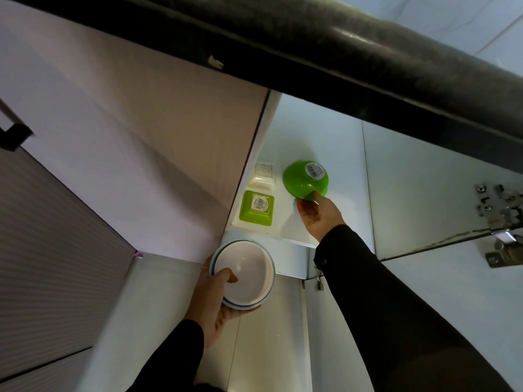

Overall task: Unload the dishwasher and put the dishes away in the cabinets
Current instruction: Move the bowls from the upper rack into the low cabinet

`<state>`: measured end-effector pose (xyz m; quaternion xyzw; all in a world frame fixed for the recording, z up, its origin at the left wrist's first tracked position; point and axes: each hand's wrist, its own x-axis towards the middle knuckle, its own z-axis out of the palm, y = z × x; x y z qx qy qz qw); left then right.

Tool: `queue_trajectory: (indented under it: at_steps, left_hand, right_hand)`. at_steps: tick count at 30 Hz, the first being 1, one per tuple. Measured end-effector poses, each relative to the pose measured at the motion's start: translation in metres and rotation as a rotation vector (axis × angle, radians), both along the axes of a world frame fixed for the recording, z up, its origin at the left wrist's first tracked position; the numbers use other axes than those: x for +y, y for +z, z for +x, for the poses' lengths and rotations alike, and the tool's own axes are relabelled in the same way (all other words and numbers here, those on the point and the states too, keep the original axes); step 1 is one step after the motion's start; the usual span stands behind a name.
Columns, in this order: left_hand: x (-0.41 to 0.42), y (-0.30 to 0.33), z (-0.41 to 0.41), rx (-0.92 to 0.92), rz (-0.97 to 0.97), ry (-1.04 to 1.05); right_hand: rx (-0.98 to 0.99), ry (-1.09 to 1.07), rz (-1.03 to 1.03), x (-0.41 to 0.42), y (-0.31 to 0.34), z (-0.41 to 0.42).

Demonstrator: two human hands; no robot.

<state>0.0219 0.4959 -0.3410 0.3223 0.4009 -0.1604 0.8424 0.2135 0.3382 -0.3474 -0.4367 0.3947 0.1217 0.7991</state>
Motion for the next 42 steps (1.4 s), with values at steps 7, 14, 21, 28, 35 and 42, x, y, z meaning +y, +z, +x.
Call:
queue_trajectory:
  at_steps: [7, 14, 21, 28, 35, 42]
  left_hand:
    - [-0.009, 0.003, 0.004, -0.01, -0.009, -0.007]
    - [-0.016, 0.012, 0.005, -0.028, -0.042, 0.033]
    - [-0.02, 0.032, 0.012, -0.007, -0.021, 0.05]
    - [-0.025, 0.041, 0.025, -0.041, -0.125, -0.033]
    - [-0.012, 0.033, 0.02, -0.365, -0.181, -0.202]
    - [-0.042, 0.028, 0.028, -0.348, -0.019, -0.21]
  right_hand:
    - [-0.002, 0.011, 0.044, -0.008, -0.006, -0.004]
    - [-0.032, 0.141, 0.028, -0.017, 0.014, -0.032]
    - [-0.742, 1.463, -0.966, -0.033, 0.078, -0.129]
    - [-1.189, 1.532, -1.459, -0.039, 0.07, -0.13]
    - [-0.864, 1.163, -0.944, -0.038, 0.096, -0.127]
    - [-0.382, 0.5, -0.144, -0.055, 0.095, -0.132]
